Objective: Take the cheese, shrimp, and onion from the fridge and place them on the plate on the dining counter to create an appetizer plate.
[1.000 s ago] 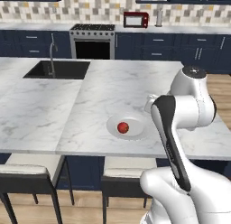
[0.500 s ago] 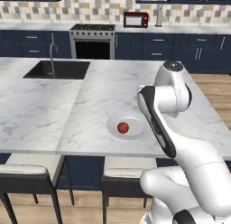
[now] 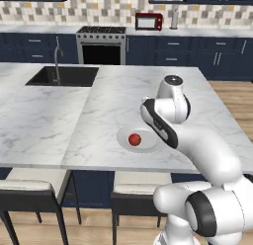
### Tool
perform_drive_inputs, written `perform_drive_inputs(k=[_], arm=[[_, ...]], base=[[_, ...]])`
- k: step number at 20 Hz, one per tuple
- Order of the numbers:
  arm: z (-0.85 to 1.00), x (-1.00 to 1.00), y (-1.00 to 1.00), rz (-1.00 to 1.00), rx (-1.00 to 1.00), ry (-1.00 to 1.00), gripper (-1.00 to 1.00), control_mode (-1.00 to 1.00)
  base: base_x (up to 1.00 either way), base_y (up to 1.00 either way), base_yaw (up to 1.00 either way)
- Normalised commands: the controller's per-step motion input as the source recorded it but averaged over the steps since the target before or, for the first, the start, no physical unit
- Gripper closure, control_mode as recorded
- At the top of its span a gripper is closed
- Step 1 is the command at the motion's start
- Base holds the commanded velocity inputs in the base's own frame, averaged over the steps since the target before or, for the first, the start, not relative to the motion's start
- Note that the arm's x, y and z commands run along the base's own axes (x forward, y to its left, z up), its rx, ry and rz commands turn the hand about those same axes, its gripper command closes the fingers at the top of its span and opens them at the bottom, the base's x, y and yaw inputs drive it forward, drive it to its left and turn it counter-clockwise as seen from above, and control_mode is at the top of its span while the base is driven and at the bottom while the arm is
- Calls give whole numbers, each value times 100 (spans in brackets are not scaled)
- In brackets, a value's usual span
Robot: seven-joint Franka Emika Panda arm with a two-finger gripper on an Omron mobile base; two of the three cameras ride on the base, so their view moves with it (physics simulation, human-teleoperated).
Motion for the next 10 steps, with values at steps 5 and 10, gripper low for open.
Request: perform_drive_inputs(k=[5,10], arm=[[-18,41,17,-28,0,0,100,-100],[-18,36,27,-38,0,0,100,-100]], base=[[0,0,0],[0,0,0]])
